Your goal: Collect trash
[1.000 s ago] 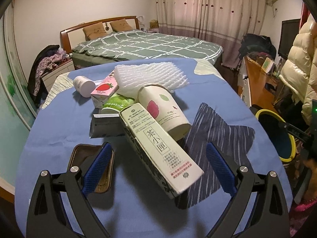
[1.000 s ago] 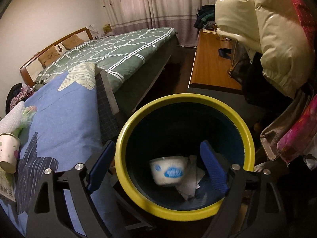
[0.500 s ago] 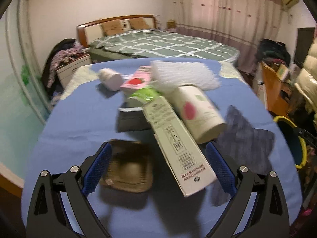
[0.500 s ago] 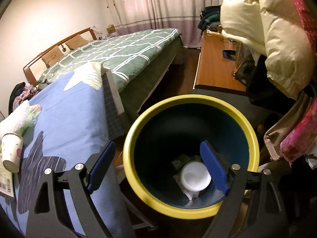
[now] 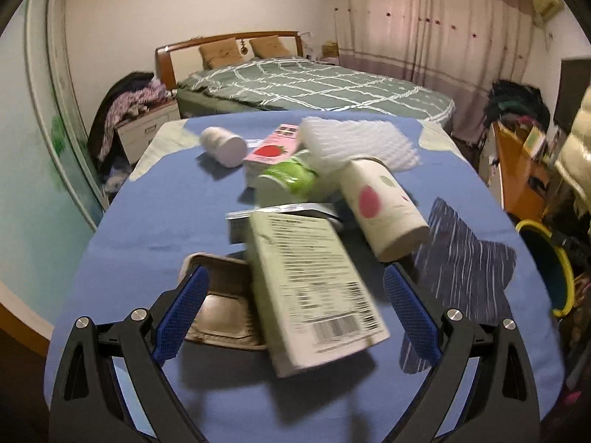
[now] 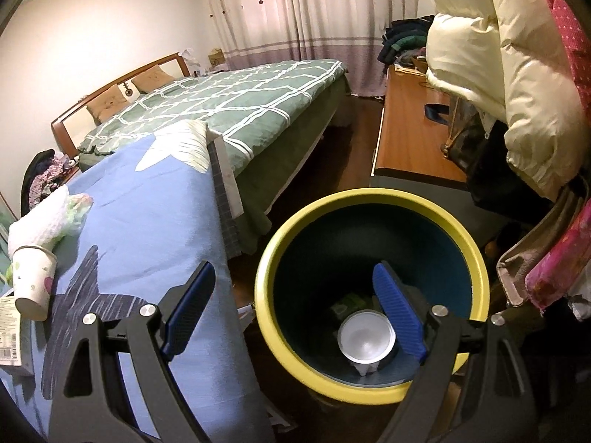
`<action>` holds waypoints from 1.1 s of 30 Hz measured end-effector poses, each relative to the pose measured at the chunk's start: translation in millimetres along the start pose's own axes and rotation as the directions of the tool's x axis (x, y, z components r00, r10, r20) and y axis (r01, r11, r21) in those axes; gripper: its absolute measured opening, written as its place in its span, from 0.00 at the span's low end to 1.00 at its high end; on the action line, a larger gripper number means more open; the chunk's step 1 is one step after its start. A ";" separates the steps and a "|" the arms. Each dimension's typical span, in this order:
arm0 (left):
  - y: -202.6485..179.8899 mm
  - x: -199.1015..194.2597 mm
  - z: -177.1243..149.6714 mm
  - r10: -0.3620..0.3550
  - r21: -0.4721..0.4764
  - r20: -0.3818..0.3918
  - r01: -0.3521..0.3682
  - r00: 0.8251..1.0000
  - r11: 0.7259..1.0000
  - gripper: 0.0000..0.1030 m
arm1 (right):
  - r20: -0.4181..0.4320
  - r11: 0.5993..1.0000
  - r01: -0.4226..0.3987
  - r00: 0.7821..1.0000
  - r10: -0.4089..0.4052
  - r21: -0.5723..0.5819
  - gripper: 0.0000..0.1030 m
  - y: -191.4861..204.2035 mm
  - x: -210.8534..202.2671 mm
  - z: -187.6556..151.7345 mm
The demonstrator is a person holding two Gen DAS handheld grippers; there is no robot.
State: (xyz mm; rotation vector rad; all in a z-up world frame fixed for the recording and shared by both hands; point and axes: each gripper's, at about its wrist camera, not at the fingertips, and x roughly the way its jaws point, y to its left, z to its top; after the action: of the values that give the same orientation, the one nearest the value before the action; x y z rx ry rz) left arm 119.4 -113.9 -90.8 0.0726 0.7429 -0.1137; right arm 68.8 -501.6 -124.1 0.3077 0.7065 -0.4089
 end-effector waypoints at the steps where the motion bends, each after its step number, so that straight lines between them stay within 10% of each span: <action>1: -6.8 3.6 -1.4 0.016 0.017 -0.007 -0.015 1.000 1.000 0.91 | 0.000 1.000 -0.003 1.000 0.003 -0.002 0.81 0.4 -0.3 0.1; 11: -35.8 23.4 -12.5 0.145 0.106 -0.025 -0.141 0.989 0.984 0.91 | -0.006 1.000 -0.025 1.000 0.025 0.015 0.81 -4.8 2.3 0.6; 33: -23.8 12.4 -13.4 0.086 0.090 -0.008 -0.085 0.996 0.992 0.74 | -0.008 0.999 -0.032 0.999 0.032 0.011 0.81 -3.8 1.8 -0.6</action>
State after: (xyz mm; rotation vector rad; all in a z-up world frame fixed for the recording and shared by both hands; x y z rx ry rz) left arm 116.5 -137.0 -109.6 0.1900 0.7450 -0.0652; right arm 68.0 -505.2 -126.2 0.3303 0.7064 -0.3815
